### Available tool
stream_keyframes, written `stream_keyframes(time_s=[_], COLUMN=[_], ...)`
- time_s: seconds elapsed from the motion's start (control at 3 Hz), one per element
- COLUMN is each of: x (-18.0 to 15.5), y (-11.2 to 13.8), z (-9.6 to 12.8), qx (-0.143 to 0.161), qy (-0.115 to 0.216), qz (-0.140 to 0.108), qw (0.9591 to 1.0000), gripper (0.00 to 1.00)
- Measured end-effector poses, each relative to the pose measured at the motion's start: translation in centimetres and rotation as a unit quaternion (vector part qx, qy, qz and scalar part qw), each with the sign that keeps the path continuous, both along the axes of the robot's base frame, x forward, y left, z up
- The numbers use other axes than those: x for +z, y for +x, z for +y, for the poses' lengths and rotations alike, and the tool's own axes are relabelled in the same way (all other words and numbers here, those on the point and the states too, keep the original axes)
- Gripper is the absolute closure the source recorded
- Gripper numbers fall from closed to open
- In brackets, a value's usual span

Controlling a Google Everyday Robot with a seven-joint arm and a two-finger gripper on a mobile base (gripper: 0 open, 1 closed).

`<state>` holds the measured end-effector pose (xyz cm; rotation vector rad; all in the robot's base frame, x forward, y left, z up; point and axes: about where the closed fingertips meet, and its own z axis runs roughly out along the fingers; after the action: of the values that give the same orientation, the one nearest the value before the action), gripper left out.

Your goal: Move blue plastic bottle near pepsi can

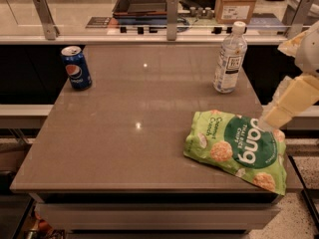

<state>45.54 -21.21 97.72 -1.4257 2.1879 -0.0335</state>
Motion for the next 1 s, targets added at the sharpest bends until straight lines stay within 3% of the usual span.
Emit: stream_keyframes(time_s=[0.33,0.67,1.0], x=[-0.9,-1.3,-0.6], y=[1.9,5.3,9.8], z=[-0.4,-0.7,-1.5], qx=[-0.04,-0.071,-0.106], qy=[0.086,0.172,0.238], qz=[-0.04,-0.088,-0.143], qw=[0.9947,0.9786,0.9549], gripper=[0.0,0.0,0.0])
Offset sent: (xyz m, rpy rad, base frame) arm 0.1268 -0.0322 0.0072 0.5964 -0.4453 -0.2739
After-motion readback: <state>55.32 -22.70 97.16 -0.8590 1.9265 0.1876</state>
